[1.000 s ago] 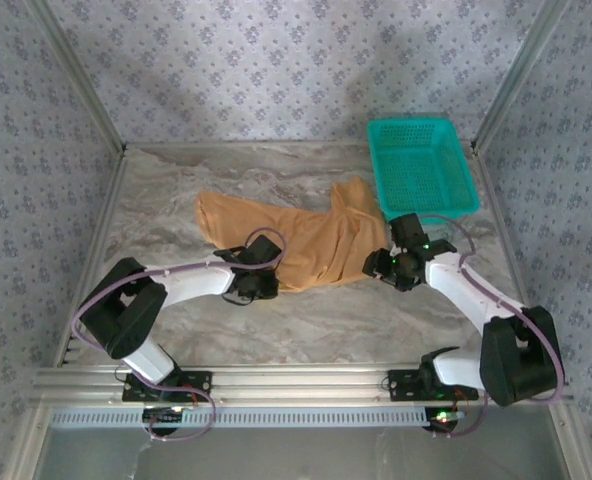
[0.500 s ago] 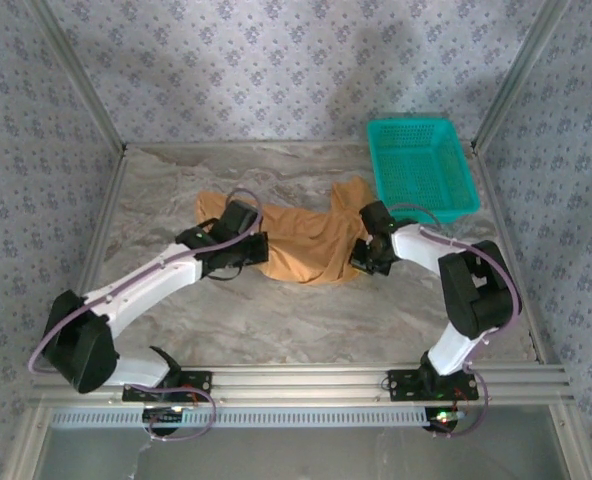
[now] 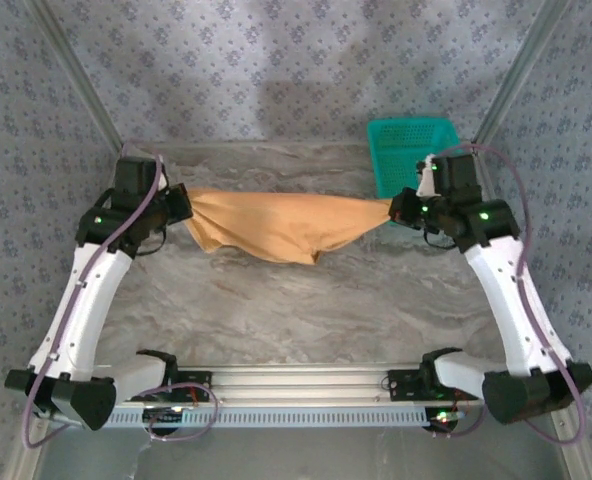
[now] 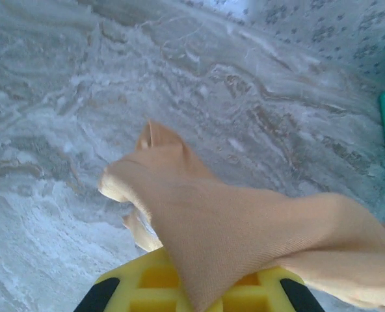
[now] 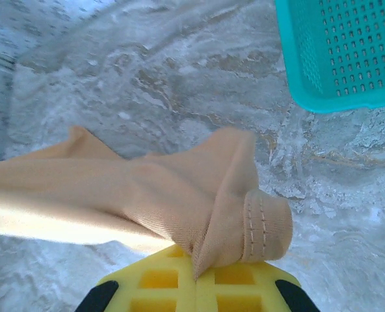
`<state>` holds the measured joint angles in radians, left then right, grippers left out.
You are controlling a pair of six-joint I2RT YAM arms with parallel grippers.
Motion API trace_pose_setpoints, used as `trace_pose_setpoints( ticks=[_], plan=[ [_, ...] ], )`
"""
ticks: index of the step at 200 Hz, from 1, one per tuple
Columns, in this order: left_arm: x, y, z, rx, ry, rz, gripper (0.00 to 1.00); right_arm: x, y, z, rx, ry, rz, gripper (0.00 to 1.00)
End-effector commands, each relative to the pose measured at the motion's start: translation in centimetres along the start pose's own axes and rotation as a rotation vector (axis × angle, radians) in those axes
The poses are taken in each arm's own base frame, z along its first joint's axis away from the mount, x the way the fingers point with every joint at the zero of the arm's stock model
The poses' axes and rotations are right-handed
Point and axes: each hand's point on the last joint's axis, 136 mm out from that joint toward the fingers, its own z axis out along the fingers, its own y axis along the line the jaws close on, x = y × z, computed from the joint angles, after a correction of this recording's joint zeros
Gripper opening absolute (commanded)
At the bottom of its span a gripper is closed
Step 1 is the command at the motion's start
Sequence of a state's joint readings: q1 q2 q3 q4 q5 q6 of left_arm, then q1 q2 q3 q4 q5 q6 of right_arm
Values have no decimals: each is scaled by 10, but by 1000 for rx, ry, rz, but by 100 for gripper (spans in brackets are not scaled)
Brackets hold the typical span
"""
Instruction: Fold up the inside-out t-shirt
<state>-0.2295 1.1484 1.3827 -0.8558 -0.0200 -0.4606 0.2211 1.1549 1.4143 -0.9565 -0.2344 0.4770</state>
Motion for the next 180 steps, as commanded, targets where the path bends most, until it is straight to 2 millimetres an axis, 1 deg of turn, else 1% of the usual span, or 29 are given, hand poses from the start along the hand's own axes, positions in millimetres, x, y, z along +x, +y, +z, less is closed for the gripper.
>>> trace_pose_setpoints(
  ticks=[1, 23, 33, 46, 59, 70, 76, 89, 99, 108, 115, 119, 121, 124, 127, 132, 140, 149, 156, 165, 173, 180],
  plan=[
    [-12, -7, -19, 15, 0, 63, 0, 19, 7, -28, -35, 75, -14, 0],
    [-34, -9, -34, 12, -52, 80, 0, 9, 13, -59, -40, 19, -34, 0],
    [-43, -7, -38, -3, -68, 90, 0, 5, 12, -68, -36, -1, -36, 0],
    [-54, -7, -39, -16, -82, 101, 0, -2, 9, -72, -33, -15, -22, 0],
    [-60, -8, -28, -20, -76, 108, 0, -6, 8, -63, -45, -8, -7, 0],
    [-57, -11, -6, -7, -34, 112, 0, -10, 5, -46, -44, 7, 10, 0],
    [-51, -12, 11, -2, 5, 109, 0, -11, 4, -34, -53, 17, 19, 0],
    [-29, -12, 54, 13, 118, 100, 0, -12, -4, 0, -41, 48, 52, 0],
    [-10, -6, 88, -2, 200, 92, 0, -12, -11, 30, -25, 77, 79, 0],
    [5, 2, 116, -33, 264, 89, 4, -13, -18, 59, 4, 101, 99, 0],
    [13, 11, 133, -80, 296, 95, 10, -14, -21, 81, 14, 124, 113, 0],
    [17, 16, 140, -111, 309, 101, 15, -16, -23, 93, 27, 138, 124, 0],
    [18, 19, 144, -129, 315, 104, 19, -16, -25, 99, 35, 147, 129, 0],
    [19, 22, 147, -149, 317, 109, 27, -17, -26, 108, 44, 160, 133, 0],
    [20, 25, 150, -170, 318, 116, 34, -17, -28, 117, 50, 173, 135, 3],
    [21, 27, 153, -196, 317, 128, 42, -18, -29, 129, 60, 193, 133, 14],
    [22, 25, 152, -223, 308, 152, 50, -16, -35, 144, 90, 236, 123, 37],
    [23, 16, 145, -226, 289, 185, 55, -14, -41, 155, 118, 259, 123, 50],
    [27, 1, 139, -202, 278, 215, 57, -12, -47, 158, 143, 266, 120, 56],
    [38, -23, 130, -145, 274, 252, 59, -7, -52, 156, 165, 271, 112, 61],
    [56, -50, 123, -65, 292, 284, 60, 1, -57, 152, 178, 276, 112, 64],
    [78, -76, 118, 20, 319, 308, 62, 7, -63, 148, 195, 276, 103, 65]
  ],
)
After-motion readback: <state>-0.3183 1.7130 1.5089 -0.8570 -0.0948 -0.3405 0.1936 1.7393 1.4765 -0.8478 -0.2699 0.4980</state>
